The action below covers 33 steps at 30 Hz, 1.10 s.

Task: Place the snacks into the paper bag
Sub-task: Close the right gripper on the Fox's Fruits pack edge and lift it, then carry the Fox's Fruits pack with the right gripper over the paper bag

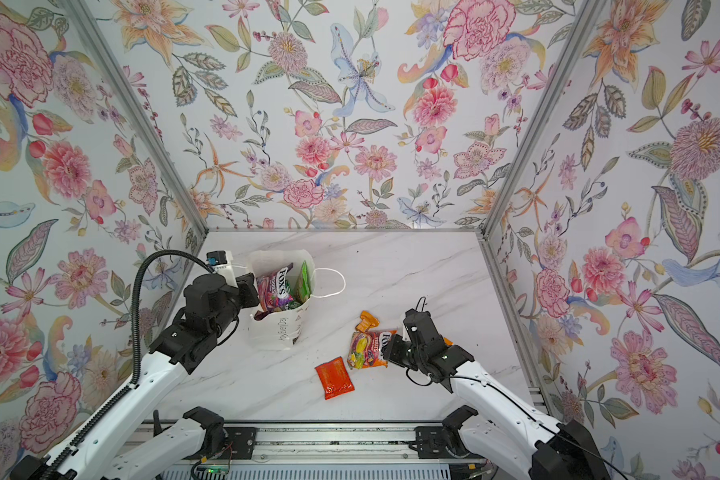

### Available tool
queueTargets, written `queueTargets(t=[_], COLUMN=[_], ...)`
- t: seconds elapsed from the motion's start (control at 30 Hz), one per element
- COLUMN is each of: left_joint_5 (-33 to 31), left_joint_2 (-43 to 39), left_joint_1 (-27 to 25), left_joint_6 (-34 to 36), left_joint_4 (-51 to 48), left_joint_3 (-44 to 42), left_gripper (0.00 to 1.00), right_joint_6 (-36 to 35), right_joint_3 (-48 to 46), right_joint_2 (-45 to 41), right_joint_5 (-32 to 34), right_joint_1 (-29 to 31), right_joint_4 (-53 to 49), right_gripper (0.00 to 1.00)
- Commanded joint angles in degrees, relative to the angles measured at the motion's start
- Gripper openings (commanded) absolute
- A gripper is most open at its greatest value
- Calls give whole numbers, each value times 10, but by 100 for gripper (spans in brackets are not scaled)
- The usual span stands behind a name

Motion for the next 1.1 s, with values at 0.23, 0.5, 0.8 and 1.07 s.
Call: queueTargets(t=[0.23,0.5,0.8,1.07], left_joint_5=[16,25,30,29], left_joint_2=[8,15,16,16], left_joint_1=[2,2,2,2], left_joint_6=[4,8,11,9], left_joint_4=[33,26,15,15], left_joint_3=[24,34,53,48], left_gripper=[0,0,0,0], right_joint_6=[-18,-54,-122,-163], right_joint_3=[114,202,377,519], right_joint_2=[-51,-44,16,85], right_joint_5=[46,74,99,125], right_joint_1=[-7,-8,-7,22], right_joint_4=[-68,-99,-119,-119], right_gripper=[0,0,0,0])
